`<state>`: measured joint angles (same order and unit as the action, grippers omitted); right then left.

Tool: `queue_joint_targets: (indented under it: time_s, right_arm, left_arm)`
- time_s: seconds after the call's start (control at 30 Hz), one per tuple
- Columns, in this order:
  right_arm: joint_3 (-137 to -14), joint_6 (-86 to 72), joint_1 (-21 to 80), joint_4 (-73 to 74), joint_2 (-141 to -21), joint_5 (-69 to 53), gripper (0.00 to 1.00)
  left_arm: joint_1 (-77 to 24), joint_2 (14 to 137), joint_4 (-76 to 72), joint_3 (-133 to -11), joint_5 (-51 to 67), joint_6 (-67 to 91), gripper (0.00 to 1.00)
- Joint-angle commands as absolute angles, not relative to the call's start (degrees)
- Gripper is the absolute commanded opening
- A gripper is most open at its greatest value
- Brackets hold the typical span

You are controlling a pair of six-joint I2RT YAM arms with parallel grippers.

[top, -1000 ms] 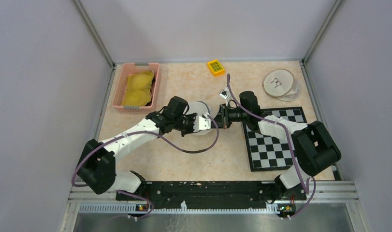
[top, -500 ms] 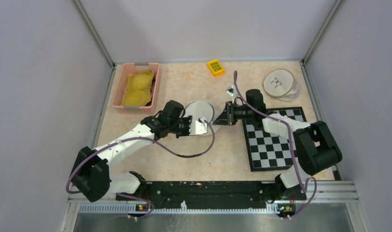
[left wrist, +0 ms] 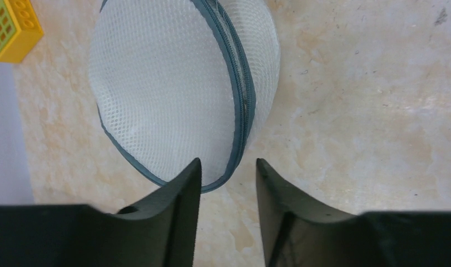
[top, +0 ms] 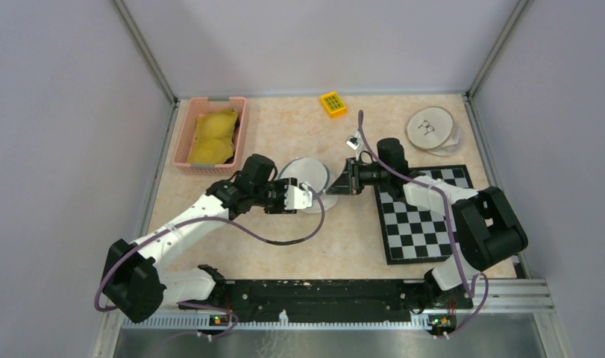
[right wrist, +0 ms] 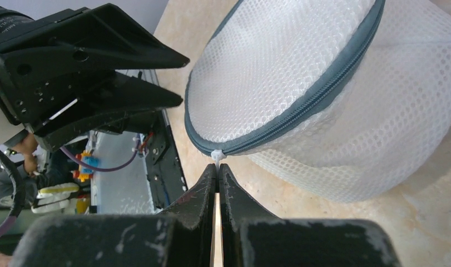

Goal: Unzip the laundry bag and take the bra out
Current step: Unzip the laundry bag at the center of the board.

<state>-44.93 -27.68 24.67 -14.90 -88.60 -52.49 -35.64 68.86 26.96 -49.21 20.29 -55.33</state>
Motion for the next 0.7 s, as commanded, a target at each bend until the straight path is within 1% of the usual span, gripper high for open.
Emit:
queue_joint_targets:
  time_s: [0.0, 0.07, 0.23, 0.37, 0.47, 0.53, 0.57, 0.63, 0.67]
  right_arm:
    - [-45.15, -29.35, 25.84, -18.63, -88.84, -54.25, 0.00]
    - [-45.25, -29.51, 25.78, -18.59, -88.75, -54.29, 0.00]
    - [-44.94, -30.03, 25.88, -18.87, -88.29, -54.05, 0.00]
    - [-45.00, -30.23, 25.92, -19.07, -88.26, -54.12, 0.00]
    - [-45.00, -30.29, 26.17, -19.25, -88.38, -53.99, 0.00]
    - [-45.00, -30.24, 26.32, -19.25, -88.37, -53.88, 0.00]
    - [-45.07, -30.25, 26.34, -19.12, -88.38, -53.80, 0.00]
    - [-45.22, -29.61, 26.20, -18.14, -88.24, -53.45, 0.00]
    - [-45.30, -29.20, 26.07, -17.73, -88.12, -53.25, 0.00]
  left_arm:
    - [-35.57, 69.00, 27.81, -53.22, 29.65, -52.95, 0.54]
    - [-35.97, 70.46, 27.02, -54.19, 31.80, -50.70, 0.57]
    - [-36.90, 74.36, 22.23, -55.50, 32.27, -45.44, 0.61]
    - [-38.18, 76.93, 19.00, -56.71, 31.97, -41.33, 0.60]
    - [-39.67, 78.59, 16.22, -56.78, 30.03, -36.97, 0.56]
    - [-40.51, 79.28, 14.84, -56.71, 28.24, -35.27, 0.51]
    - [-40.76, 79.42, 14.56, -56.53, 27.50, -35.09, 0.46]
    - [-40.79, 79.47, 14.75, -56.20, 25.88, -35.77, 0.29]
    - [-40.83, 79.24, 14.94, -55.85, 25.03, -36.46, 0.18]
